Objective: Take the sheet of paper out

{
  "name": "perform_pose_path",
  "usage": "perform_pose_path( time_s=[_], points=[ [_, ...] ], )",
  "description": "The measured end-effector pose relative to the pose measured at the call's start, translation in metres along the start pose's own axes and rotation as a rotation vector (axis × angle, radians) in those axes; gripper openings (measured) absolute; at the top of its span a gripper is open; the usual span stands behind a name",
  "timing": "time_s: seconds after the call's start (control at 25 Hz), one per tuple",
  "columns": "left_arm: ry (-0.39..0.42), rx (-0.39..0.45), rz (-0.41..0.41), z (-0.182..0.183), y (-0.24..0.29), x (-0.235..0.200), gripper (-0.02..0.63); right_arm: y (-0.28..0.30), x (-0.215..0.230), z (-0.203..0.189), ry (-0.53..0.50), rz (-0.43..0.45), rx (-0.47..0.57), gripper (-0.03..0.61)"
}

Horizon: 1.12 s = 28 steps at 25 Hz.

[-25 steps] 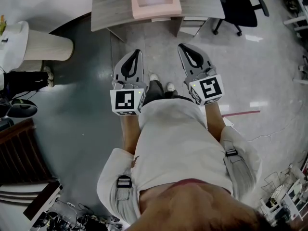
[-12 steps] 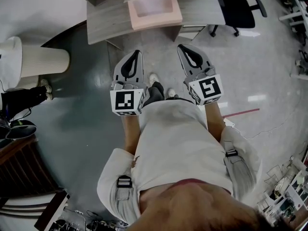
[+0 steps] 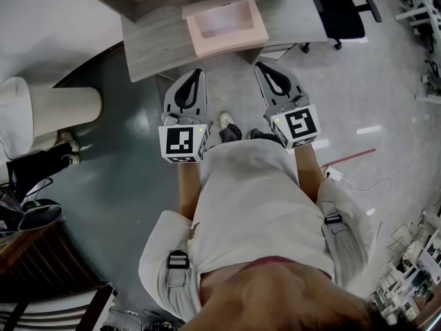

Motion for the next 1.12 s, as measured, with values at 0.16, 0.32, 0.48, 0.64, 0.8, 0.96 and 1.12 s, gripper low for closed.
perform_pose_path(
  time_s=[0.16,0.32,0.48,0.64,0.8,0.96,1.12],
  points=[
    [0.004,-0.001,-0.039,-0.001,0.015,-0.017,0.023,0.017,0.001,0.004,0.002,-0.03,-0.005,0.018],
    [0.002,-0.007,-0.064,-0.002,0.027,-0.029,0.023,0.029,0.004,0.004,0.01,-0.056,-0.018,0.018],
    [-0.005,-0.016,-0.085,-0.003,0.04,-0.035,0.023,0.037,0.012,0.002,0.019,-0.073,-0.032,0.018],
    [0.001,-0.025,-0.093,-0.002,0.056,-0.037,0.023,0.047,0.024,0.001,0.025,-0.069,-0.049,0.018],
    [-0.001,-0.029,-0.085,0.001,0.075,-0.043,0.023,0.064,0.041,0.001,0.026,-0.049,-0.059,0.018],
    [0.008,-0.039,-0.08,0.0,0.1,-0.05,0.023,0.092,0.063,0.0,0.021,-0.015,-0.067,0.018],
    [-0.01,-0.053,-0.055,0.003,0.132,-0.061,0.023,0.122,0.087,0.004,0.018,0.025,-0.073,0.018]
  ],
)
Point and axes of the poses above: the fingertips, and each gripper's own axes: y forward along the fingers, x to its right, z out of its top, the point moved 6 cm from there along -y, backward along the fingers, and after that the axes turned 5 degrees about -x, right-handed, at the moved point
